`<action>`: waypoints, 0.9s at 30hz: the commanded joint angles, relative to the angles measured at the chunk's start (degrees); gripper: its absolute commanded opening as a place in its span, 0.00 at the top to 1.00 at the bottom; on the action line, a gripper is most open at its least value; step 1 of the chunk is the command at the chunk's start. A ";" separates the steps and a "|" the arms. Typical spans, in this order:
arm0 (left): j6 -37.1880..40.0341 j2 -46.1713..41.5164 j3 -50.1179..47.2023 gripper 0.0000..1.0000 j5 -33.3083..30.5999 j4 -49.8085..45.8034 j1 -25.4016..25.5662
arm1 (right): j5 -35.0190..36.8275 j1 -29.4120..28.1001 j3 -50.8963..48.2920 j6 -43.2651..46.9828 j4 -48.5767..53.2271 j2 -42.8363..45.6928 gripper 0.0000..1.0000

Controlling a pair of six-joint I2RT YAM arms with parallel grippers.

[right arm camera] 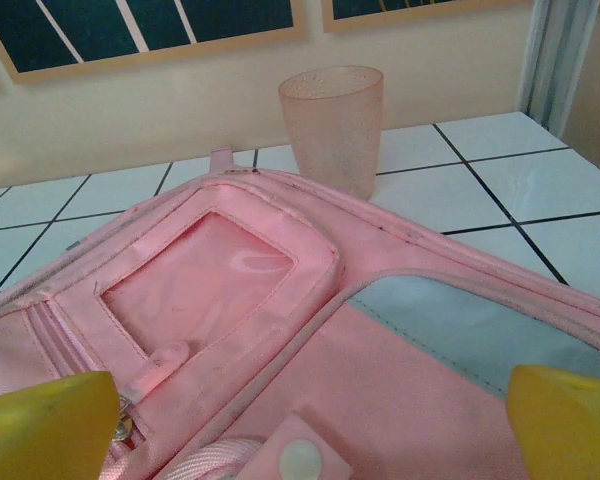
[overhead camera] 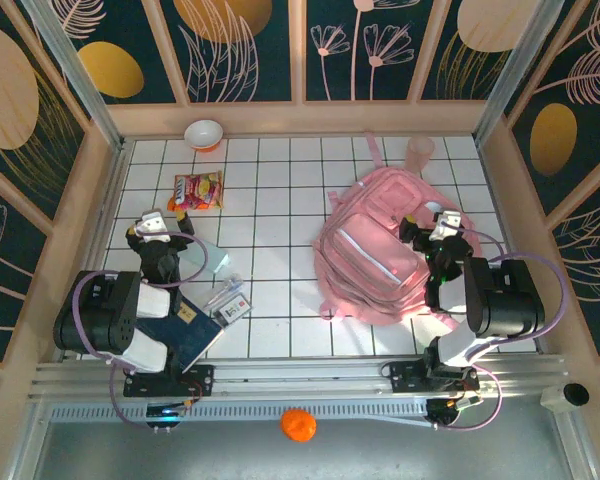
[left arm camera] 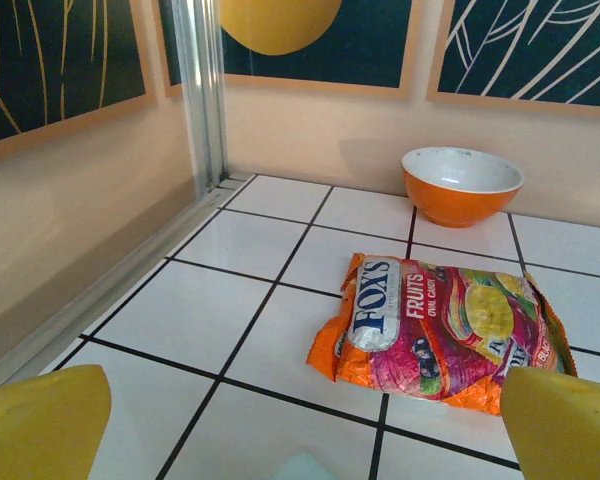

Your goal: Pack the student bag

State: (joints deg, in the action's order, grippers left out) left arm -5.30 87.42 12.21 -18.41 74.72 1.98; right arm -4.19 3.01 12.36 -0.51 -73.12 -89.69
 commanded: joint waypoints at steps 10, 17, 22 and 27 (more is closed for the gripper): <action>-1.29 -0.39 0.19 0.01 0.61 0.34 -0.31 | -0.12 -0.20 0.48 -0.31 -2.39 0.04 0.01; -1.29 -0.39 0.19 0.01 0.62 0.43 -0.31 | -0.12 -0.25 0.47 -0.35 -2.43 0.04 0.01; -1.29 -0.32 0.27 0.01 0.58 0.35 -0.26 | -0.12 -0.25 0.48 -0.42 -2.42 0.09 0.01; -1.10 -0.84 0.19 0.01 1.00 0.70 -0.31 | -0.27 -0.11 0.39 -0.39 -2.73 0.10 0.01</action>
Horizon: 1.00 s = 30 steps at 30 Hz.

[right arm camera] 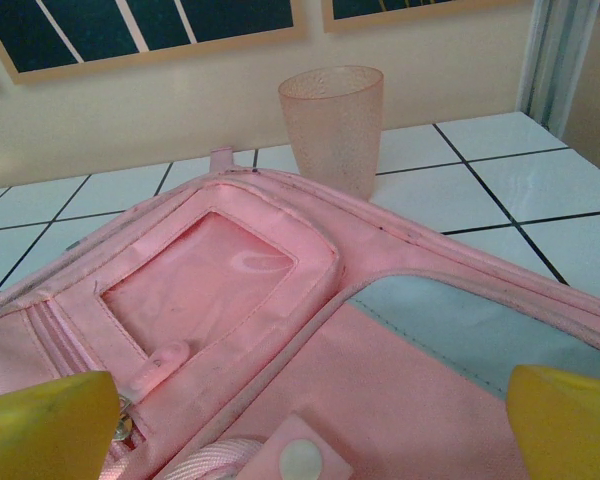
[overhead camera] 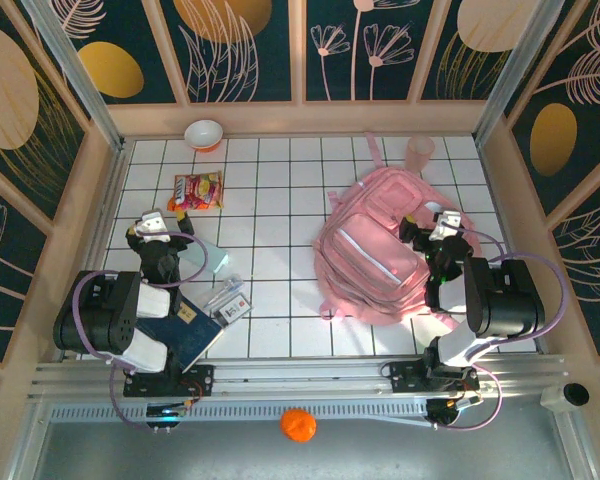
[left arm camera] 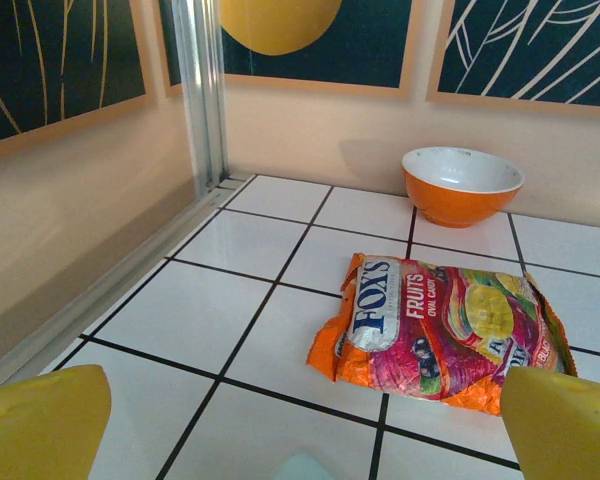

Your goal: Pack the student bag

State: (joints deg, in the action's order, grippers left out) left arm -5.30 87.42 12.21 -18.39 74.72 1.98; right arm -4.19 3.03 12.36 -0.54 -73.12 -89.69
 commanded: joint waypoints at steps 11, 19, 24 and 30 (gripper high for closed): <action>-7.23 -16.56 27.76 0.26 13.08 -50.76 4.79 | 4.80 4.01 16.56 -13.49 51.64 29.42 0.01; -10.77 -1.88 50.96 0.39 17.41 -71.32 23.61 | 6.00 4.86 37.32 -21.45 98.04 26.25 0.01; -12.48 11.92 60.18 0.36 25.73 -73.08 33.45 | 1.18 11.02 30.76 -30.91 105.30 31.44 0.03; -13.97 27.20 72.26 0.35 32.12 -73.43 39.96 | -11.43 20.35 18.32 -36.19 98.20 38.83 0.05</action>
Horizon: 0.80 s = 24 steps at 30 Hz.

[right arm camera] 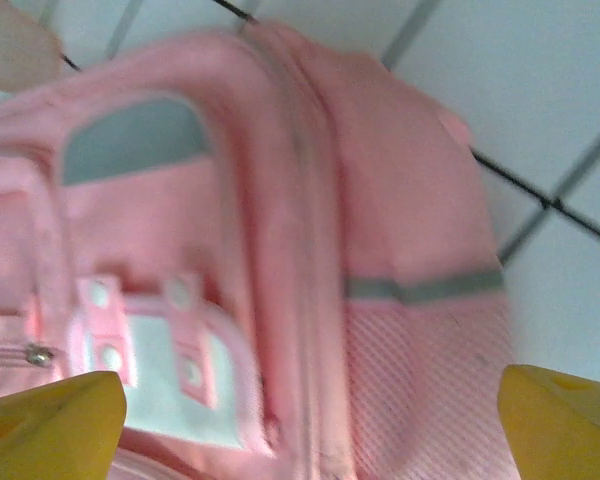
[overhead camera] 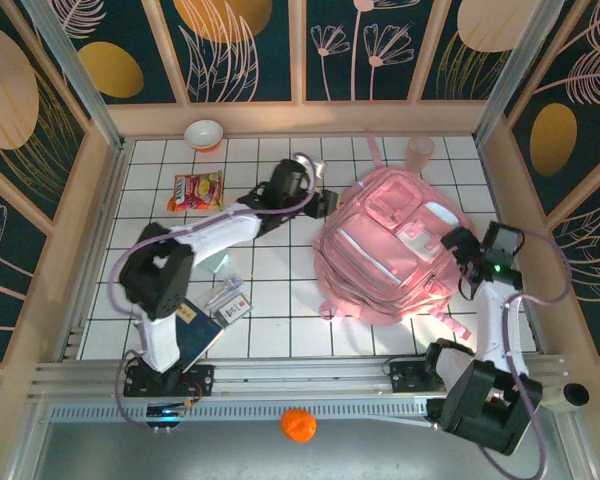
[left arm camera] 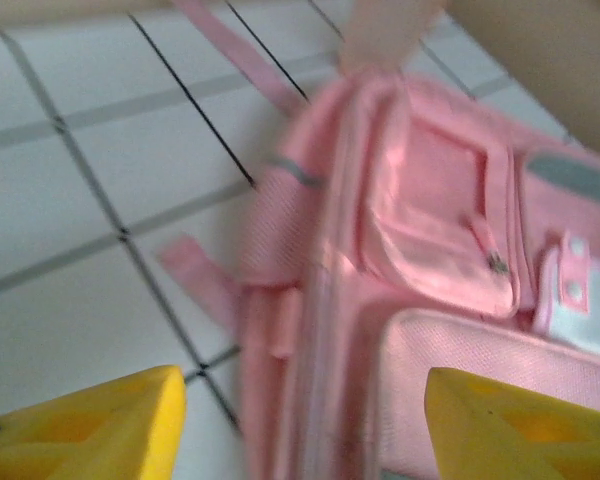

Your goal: Pack the student bag

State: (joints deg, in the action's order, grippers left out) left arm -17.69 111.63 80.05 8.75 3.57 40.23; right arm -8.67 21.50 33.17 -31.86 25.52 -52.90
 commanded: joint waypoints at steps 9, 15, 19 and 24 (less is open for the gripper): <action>-4.76 16.59 13.71 0.51 2.96 -3.97 2.32 | -5.48 1.52 -8.59 -2.33 -7.20 0.52 0.30; -1.88 12.24 4.04 0.80 2.33 -3.45 2.39 | -2.00 -8.04 -9.83 -3.50 -11.40 -2.96 0.36; -2.50 4.89 -7.43 0.80 1.00 -1.09 2.38 | -6.22 -15.48 -13.59 -10.32 -21.42 -4.90 0.38; -5.48 -5.14 -20.45 0.79 -1.64 -0.94 2.31 | -3.10 -28.44 -13.17 -16.24 -31.67 -8.33 0.38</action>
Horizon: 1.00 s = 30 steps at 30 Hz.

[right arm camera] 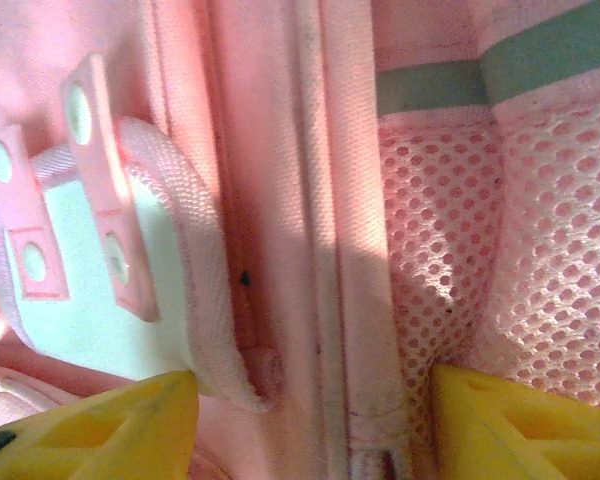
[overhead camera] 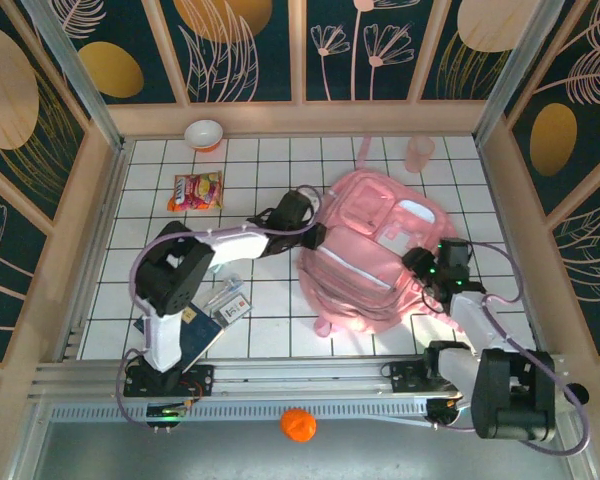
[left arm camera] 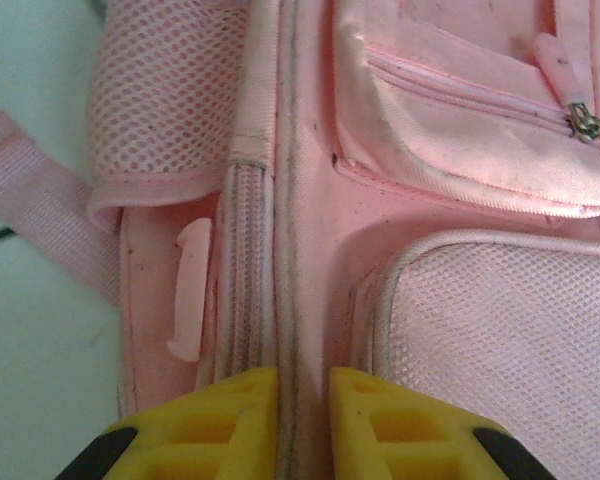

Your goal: Pack the student bag

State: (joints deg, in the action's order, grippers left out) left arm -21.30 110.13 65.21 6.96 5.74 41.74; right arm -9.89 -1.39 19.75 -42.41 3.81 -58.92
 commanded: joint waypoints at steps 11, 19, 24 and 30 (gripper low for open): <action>-10.41 -13.27 -17.28 0.77 -6.91 -0.74 -3.29 | 1.90 -17.92 23.53 -3.94 -19.52 -33.51 0.40; -6.97 -13.81 -14.52 0.73 -8.15 -0.92 -8.88 | 0.82 -17.97 28.43 -5.08 -23.06 -37.80 0.38; -0.40 -20.96 -10.52 0.65 -8.02 -4.89 -8.69 | 7.14 -17.48 28.12 -0.06 -11.56 -27.33 0.36; 20.43 -29.30 -6.77 0.53 -9.68 -9.03 -4.84 | 7.46 -14.15 21.84 2.42 -3.04 -9.69 0.27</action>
State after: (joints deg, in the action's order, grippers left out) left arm -14.57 83.15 55.27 -2.13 -0.51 34.44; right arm -3.66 -16.95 44.73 -41.95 -5.32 -74.46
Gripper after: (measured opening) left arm 0.462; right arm 0.726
